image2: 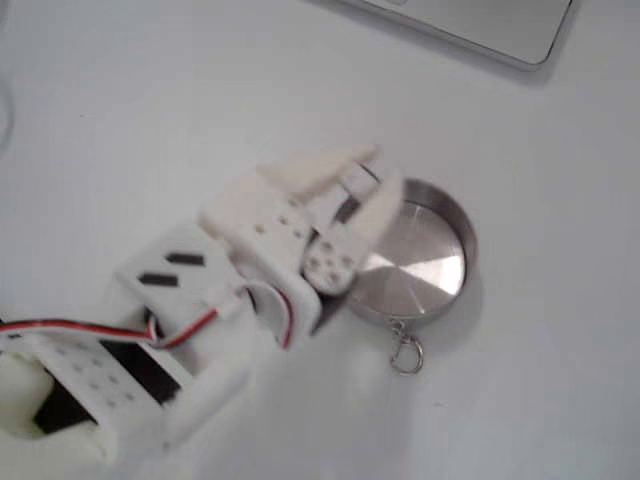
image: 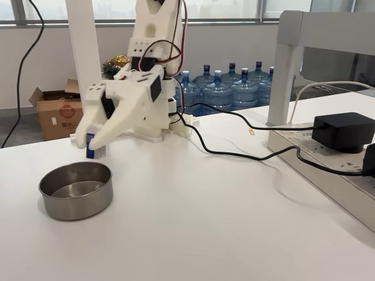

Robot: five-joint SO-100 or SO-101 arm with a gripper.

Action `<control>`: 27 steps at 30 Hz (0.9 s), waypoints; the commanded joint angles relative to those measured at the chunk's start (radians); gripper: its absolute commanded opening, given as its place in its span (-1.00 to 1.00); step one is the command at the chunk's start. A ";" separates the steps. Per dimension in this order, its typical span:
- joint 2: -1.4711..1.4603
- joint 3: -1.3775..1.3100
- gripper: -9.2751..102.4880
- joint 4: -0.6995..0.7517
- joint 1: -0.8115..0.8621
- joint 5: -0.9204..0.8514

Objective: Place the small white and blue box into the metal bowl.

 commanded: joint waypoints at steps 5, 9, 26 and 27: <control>-0.041 -0.008 -0.78 -0.014 0.028 -0.008; -0.043 0.002 -0.58 -0.014 -0.044 -0.006; 0.264 0.146 -0.92 -0.006 -0.373 -0.451; 0.302 0.158 -0.91 0.000 -0.417 -0.532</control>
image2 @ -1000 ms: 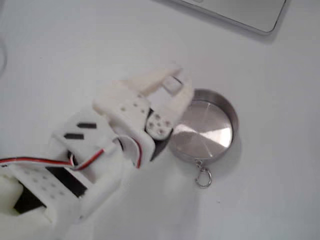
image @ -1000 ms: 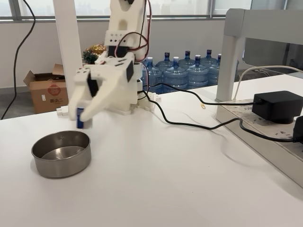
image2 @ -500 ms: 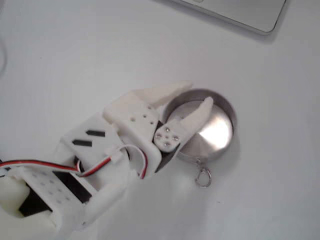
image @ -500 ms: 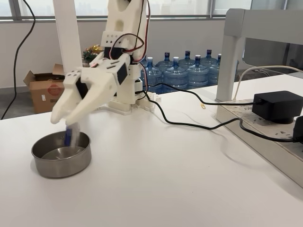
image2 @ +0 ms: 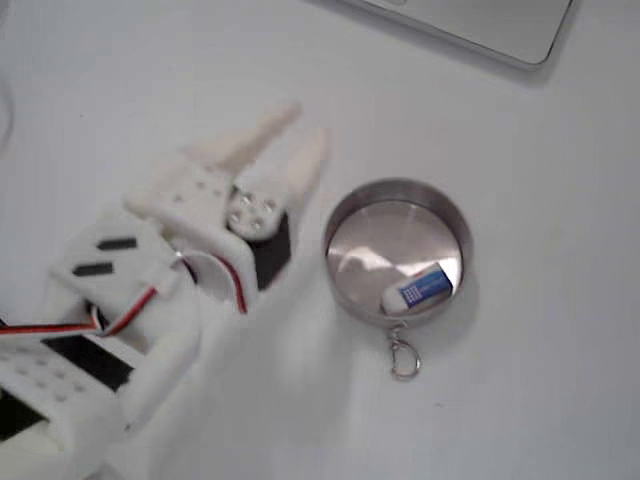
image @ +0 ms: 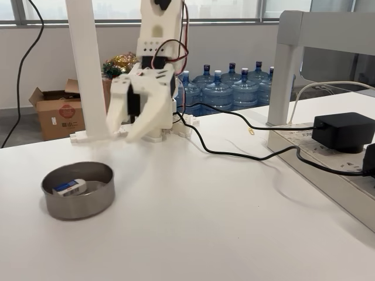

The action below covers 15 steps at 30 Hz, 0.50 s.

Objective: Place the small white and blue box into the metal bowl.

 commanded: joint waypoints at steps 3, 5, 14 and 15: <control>0.216 0.087 -0.91 0.000 -0.282 -0.548; 0.284 0.104 -0.91 0.008 -0.380 -0.788; 0.359 0.118 -0.90 0.417 -0.735 -1.485; 0.422 0.120 -0.90 0.509 -0.741 -1.485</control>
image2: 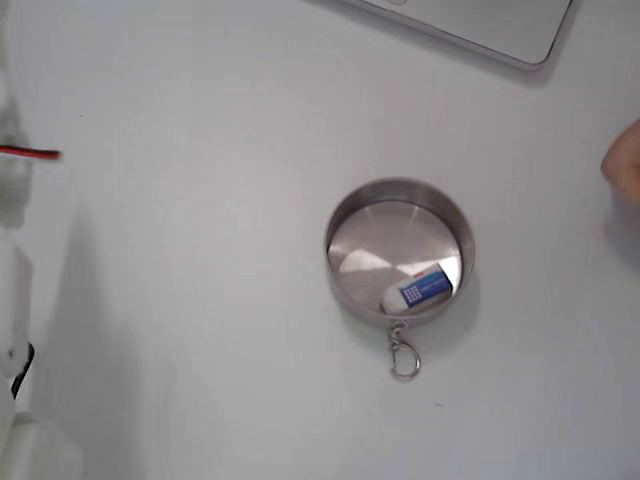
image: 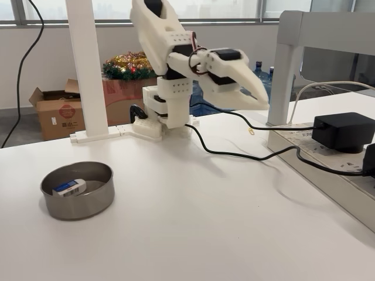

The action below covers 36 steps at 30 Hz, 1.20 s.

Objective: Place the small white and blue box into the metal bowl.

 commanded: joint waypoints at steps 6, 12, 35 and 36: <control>0.699 0.080 -0.91 0.891 -0.026 -0.075; 0.943 0.069 -0.91 1.356 0.031 -0.077; 0.943 0.067 -0.91 1.405 0.072 -0.077; 0.943 0.067 -0.91 1.405 0.072 -0.077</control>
